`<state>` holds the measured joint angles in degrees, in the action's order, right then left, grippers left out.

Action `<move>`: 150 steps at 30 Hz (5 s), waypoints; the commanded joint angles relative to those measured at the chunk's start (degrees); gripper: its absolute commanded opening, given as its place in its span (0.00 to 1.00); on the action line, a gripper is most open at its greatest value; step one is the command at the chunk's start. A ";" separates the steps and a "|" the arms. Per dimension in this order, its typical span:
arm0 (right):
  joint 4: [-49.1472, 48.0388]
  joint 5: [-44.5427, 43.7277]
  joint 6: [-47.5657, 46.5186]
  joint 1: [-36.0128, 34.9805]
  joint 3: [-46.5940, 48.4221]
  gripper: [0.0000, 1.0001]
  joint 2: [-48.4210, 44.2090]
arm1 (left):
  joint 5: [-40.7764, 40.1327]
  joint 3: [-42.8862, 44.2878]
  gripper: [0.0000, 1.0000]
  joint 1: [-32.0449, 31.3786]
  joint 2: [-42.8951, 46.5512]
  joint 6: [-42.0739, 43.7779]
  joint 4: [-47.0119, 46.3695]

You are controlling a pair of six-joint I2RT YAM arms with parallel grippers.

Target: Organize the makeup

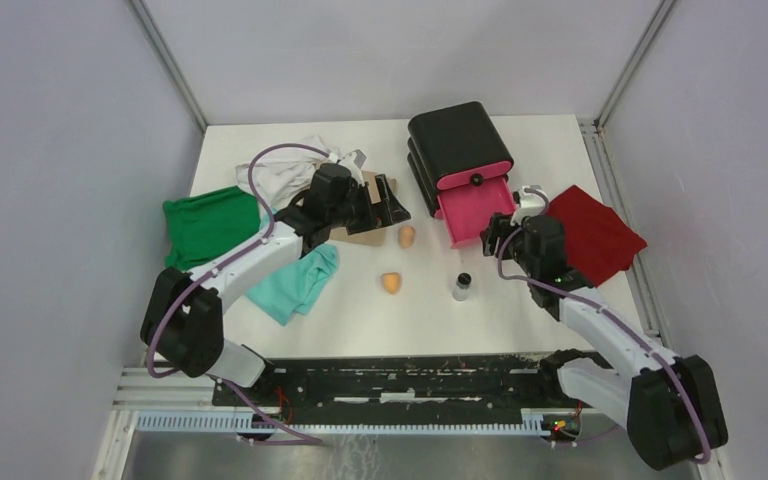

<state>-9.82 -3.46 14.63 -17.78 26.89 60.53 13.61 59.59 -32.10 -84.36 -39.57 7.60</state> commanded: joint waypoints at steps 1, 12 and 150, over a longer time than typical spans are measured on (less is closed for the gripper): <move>7.83 1.74 3.98 -0.06 4.10 0.66 -6.79 | 0.20 0.08 0.99 0.20 2.38 2.17 -1.44; 26.98 3.26 13.14 -6.88 5.24 0.74 -16.25 | 0.59 -1.01 0.99 0.19 3.70 4.35 0.82; 18.75 4.68 9.47 4.99 -1.19 0.67 -13.15 | 2.20 -0.66 0.99 0.18 1.45 2.80 -1.04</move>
<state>18.35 0.08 26.04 -12.69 24.69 44.95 14.09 56.49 -32.10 -82.50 -36.80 9.56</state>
